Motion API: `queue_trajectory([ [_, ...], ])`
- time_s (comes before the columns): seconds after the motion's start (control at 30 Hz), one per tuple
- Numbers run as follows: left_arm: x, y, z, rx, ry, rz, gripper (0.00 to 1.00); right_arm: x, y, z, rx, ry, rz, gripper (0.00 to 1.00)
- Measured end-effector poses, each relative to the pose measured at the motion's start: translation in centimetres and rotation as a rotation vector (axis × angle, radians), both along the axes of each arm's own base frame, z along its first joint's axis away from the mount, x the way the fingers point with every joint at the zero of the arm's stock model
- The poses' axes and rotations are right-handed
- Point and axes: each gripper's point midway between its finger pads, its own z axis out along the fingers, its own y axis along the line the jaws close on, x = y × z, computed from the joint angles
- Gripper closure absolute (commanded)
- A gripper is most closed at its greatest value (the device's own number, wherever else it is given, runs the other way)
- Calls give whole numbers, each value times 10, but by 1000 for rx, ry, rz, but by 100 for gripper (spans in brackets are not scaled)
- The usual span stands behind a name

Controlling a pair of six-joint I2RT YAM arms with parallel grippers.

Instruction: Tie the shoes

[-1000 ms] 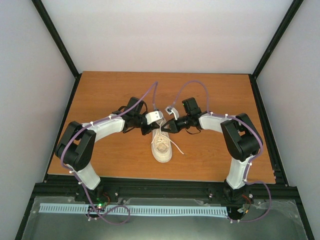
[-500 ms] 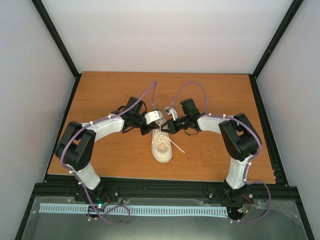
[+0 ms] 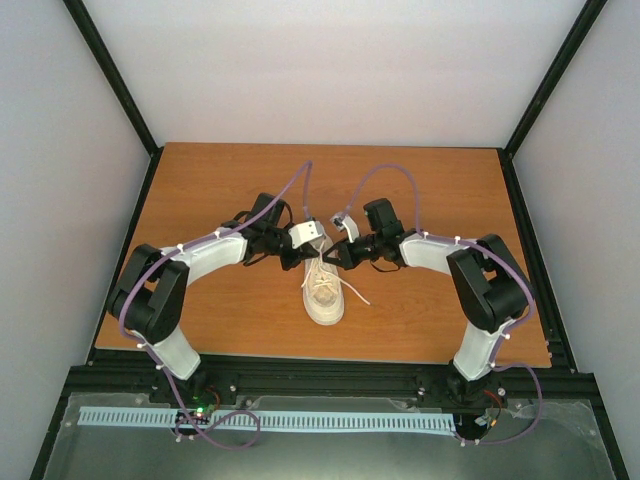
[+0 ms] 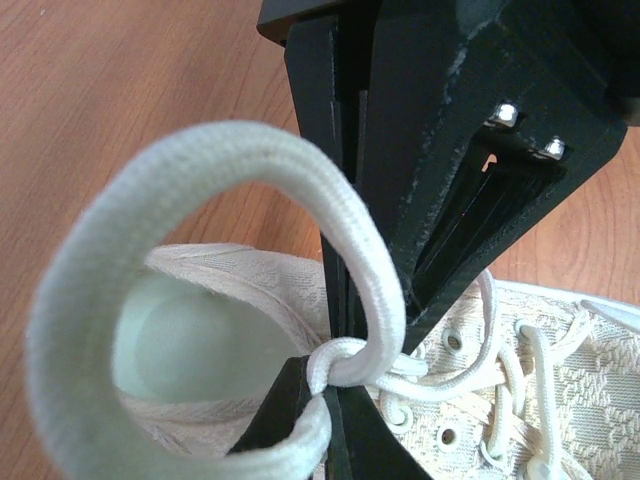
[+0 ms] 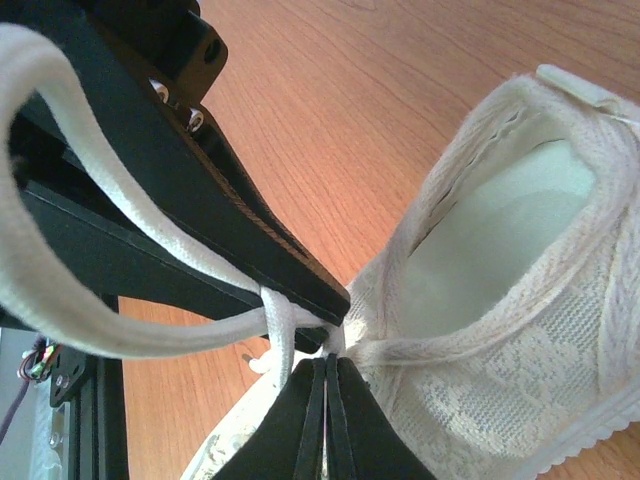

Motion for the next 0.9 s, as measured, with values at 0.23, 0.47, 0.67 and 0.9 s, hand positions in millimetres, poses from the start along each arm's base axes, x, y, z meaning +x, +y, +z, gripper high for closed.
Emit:
queue_trajectory([
  [0.23,0,0,2,1,5,1,99,3,-2,-1,-16,-25,-8,97],
  [0.47,0,-1,3,-7,11,-2,99,-1,0,4,9,-26,12,83],
  [0.67,-2,-2,5,-22,25,-4,99,0,3,6,28,-27,14,82],
  [0.9,-4,0,4,-25,52,0,99,-2,9,2,36,-15,19,94],
])
